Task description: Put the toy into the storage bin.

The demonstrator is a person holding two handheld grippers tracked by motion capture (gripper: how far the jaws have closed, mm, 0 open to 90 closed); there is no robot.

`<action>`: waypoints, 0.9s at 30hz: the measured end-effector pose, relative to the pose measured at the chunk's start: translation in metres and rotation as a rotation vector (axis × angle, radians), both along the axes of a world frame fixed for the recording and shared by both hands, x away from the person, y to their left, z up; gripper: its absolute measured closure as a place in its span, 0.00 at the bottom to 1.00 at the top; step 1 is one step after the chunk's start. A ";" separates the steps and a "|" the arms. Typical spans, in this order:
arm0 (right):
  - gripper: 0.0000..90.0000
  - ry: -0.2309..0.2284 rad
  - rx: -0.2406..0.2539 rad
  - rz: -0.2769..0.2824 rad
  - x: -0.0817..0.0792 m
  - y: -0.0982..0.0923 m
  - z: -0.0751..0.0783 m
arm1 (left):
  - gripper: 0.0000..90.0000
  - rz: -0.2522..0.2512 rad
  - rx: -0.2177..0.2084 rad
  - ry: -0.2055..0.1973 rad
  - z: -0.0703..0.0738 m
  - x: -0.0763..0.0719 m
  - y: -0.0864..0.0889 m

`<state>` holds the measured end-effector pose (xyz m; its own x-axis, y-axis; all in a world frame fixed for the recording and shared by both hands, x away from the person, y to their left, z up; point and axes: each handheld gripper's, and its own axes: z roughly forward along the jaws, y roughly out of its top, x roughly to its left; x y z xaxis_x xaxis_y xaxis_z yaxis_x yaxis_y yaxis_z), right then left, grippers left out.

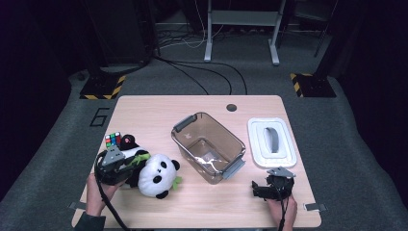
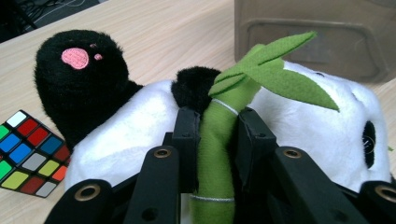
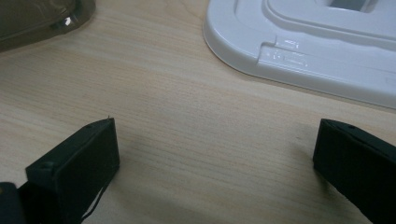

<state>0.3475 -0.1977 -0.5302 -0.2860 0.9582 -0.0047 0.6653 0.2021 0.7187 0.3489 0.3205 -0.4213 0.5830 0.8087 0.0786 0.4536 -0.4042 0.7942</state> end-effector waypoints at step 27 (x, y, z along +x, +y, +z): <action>0.00 0.000 0.000 0.001 0.000 0.000 0.000 | 0.80 -0.098 -0.095 0.001 0.029 0.002 0.010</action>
